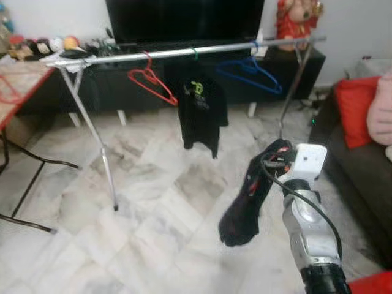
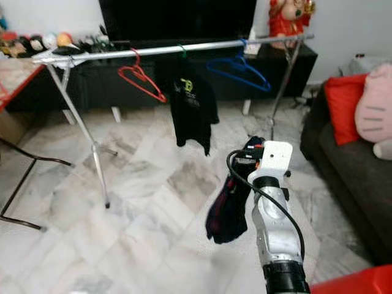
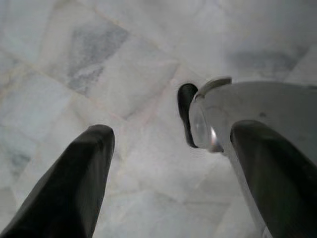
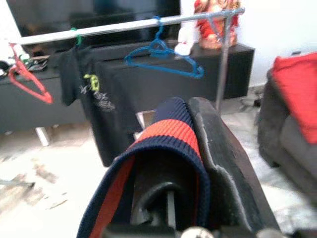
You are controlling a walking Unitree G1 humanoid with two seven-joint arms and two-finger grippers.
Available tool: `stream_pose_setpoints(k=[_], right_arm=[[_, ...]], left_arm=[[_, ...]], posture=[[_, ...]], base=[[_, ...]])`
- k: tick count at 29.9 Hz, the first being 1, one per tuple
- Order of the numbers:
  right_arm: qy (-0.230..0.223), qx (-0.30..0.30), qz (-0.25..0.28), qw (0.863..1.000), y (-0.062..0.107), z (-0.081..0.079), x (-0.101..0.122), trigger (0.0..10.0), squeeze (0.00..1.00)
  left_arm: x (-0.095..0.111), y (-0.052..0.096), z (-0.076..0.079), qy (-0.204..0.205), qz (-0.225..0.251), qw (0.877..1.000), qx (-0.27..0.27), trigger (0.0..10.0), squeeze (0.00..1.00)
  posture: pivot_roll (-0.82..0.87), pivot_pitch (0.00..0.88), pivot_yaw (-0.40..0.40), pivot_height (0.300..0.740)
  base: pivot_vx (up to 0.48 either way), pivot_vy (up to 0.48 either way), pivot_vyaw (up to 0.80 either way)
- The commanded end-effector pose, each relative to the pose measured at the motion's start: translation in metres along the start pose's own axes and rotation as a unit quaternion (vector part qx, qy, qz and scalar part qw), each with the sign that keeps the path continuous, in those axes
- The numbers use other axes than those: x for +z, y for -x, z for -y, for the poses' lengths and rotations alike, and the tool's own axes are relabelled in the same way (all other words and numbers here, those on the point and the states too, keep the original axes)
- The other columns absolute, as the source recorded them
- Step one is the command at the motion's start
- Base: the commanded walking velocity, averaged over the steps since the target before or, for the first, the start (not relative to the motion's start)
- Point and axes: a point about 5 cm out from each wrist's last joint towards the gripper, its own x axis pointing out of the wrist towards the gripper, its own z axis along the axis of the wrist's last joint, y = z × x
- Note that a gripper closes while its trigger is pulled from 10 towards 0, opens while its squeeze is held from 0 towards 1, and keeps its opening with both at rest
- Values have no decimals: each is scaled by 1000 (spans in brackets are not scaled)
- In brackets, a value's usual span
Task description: Hang hanger
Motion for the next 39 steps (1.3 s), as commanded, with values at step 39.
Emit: stream_pose_setpoints(k=[39], right_arm=[[-7, 4, 9, 1000, -2, -6, 3, 10000, 0]], left_arm=[[1, 0, -9, 19, -4, 1000, 10, 10000, 0]], posture=[[-69, 0, 11, 740]], base=[[192, 0, 0]])
